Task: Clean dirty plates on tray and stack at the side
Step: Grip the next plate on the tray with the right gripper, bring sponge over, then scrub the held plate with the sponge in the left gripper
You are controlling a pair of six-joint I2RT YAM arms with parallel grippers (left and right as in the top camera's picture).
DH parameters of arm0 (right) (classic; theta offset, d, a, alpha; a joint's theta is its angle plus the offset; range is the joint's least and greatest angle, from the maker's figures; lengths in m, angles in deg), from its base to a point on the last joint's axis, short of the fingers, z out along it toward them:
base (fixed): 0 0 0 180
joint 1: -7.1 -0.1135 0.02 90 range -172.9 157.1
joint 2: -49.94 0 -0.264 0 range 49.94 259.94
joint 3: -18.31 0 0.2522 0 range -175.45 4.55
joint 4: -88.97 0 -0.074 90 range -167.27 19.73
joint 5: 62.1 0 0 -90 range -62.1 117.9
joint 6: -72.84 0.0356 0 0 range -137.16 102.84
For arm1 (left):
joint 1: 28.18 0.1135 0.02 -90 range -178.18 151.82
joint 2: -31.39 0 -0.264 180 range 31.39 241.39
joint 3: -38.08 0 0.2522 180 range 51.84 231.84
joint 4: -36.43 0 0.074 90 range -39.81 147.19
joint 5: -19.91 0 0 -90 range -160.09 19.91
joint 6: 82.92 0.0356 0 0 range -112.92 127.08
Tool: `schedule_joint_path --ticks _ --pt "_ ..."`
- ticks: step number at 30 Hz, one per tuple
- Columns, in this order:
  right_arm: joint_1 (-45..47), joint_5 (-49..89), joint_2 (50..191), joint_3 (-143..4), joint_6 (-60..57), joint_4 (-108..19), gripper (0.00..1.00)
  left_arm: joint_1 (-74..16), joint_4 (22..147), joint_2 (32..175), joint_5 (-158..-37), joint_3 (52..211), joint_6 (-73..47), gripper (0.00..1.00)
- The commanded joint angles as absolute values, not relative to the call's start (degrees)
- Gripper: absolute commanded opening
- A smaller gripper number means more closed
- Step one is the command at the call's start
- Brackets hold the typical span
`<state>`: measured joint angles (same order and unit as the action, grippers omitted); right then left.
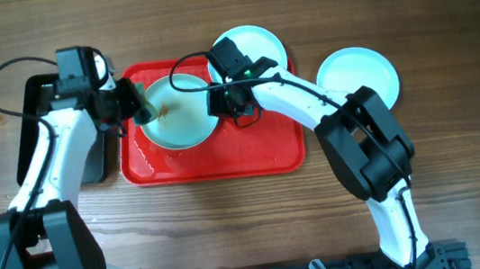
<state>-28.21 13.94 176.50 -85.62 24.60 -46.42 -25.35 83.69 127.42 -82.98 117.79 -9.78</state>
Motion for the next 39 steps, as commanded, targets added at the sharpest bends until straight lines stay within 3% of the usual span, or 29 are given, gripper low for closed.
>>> schedule_joint_path --ticks 1,9,21,26,33,39 --pt "-28.6 12.8 177.9 -86.3 23.3 -46.6 0.04 -27.2 76.1 127.9 -80.0 112.9 -7.9 0.04" --pt "-28.6 12.8 177.9 -86.2 23.0 -46.6 0.04 -32.6 65.2 132.6 -68.6 109.4 -5.1 0.04" --pt "-28.7 12.8 177.9 -86.2 21.9 -46.8 0.04 -34.0 49.5 137.6 -65.5 109.4 -7.0 0.04" --pt "-28.7 12.8 177.9 -86.2 21.8 -46.8 0.04 -35.2 54.3 138.2 -65.5 109.0 -7.1 0.04" --pt "-28.7 12.8 177.9 -86.2 21.9 -47.0 0.04 -35.2 71.2 139.0 -66.2 109.1 -7.0 0.04" --pt "-28.7 12.8 177.9 -86.2 21.9 -47.0 0.04 -35.2 76.8 139.0 -82.3 109.1 -5.6 0.04"
